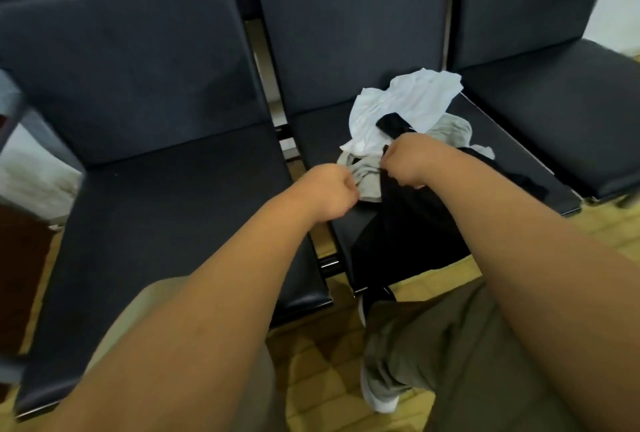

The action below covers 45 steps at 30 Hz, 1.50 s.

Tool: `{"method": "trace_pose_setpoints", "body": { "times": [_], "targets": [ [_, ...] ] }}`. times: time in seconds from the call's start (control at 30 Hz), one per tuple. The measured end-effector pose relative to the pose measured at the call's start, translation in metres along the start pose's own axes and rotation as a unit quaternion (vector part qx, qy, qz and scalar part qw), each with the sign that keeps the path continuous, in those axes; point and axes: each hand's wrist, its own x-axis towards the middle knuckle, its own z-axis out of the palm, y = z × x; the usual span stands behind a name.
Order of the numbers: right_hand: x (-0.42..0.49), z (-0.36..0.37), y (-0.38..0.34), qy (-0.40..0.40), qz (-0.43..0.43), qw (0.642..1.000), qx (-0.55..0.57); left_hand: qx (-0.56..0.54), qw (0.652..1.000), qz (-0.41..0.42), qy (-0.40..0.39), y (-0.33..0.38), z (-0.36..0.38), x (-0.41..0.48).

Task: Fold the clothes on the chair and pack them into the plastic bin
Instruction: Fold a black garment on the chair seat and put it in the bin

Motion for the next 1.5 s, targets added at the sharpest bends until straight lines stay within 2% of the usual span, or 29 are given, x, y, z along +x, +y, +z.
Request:
{"method": "trace_pose_setpoints", "body": {
  "times": [0.03,0.1,0.17,0.23,0.3,0.37,0.47,0.63,0.73,0.83,0.93,1.03,1.13,1.23,1.3,1.5],
  "targets": [
    [0.01,0.001,0.011,-0.019,0.005,1.0,-0.021,0.044,0.999,0.012,-0.022,0.003,0.011,0.003],
    [0.019,0.004,0.026,-0.046,0.033,0.998,0.007,0.115,0.991,0.033,-0.061,0.009,0.031,0.004],
    [0.018,0.007,0.038,-0.034,0.034,0.998,0.03,0.142,0.985,0.03,-0.094,0.011,0.05,0.005],
    [0.014,0.013,0.044,-0.039,0.04,0.997,0.044,0.16,0.982,0.025,-0.099,0.008,0.066,0.006],
    [0.011,0.016,0.048,-0.1,0.03,0.994,0.026,0.162,0.983,0.025,-0.088,0.007,0.075,0.01],
    [0.007,0.015,0.049,-0.14,0.003,0.99,-0.007,0.136,0.986,0.021,-0.098,0.006,0.077,0.014],
    [-0.002,0.011,0.051,-0.151,-0.048,0.987,-0.012,0.061,0.994,0.022,-0.091,0.005,0.066,0.014],
    [-0.009,0.001,0.051,-0.125,-0.112,0.986,0.003,-0.128,0.991,0.028,0.014,0.012,0.016,-0.001],
    [-0.012,-0.005,0.043,-0.044,-0.155,0.986,0.036,-0.278,0.96,0.023,0.031,0.009,-0.01,-0.014],
    [-0.017,-0.015,0.029,0.075,-0.202,0.973,0.087,-0.365,0.929,0.046,0.046,0.002,-0.03,-0.03],
    [-0.03,-0.025,0.009,0.188,-0.228,0.934,0.2,-0.456,0.881,0.094,0.082,-0.004,-0.05,-0.048],
    [-0.047,-0.031,-0.018,0.235,-0.248,0.895,0.288,-0.519,0.839,0.128,0.099,-0.013,-0.069,-0.067],
    [-0.064,-0.031,-0.05,0.239,-0.275,0.871,0.33,-0.577,0.796,0.146,0.109,-0.025,-0.09,-0.091],
    [-0.084,-0.026,-0.084,0.22,-0.32,0.849,0.357,-0.654,0.729,0.156,0.126,-0.042,-0.11,-0.118],
    [-0.098,-0.021,-0.106,0.199,-0.347,0.842,0.361,-0.684,0.697,0.154,0.148,-0.055,-0.123,-0.136],
    [-0.132,-0.001,-0.171,0.06,-0.419,0.839,0.342,-0.69,0.666,0.15,0.24,-0.107,-0.153,-0.19]
  ]
}}
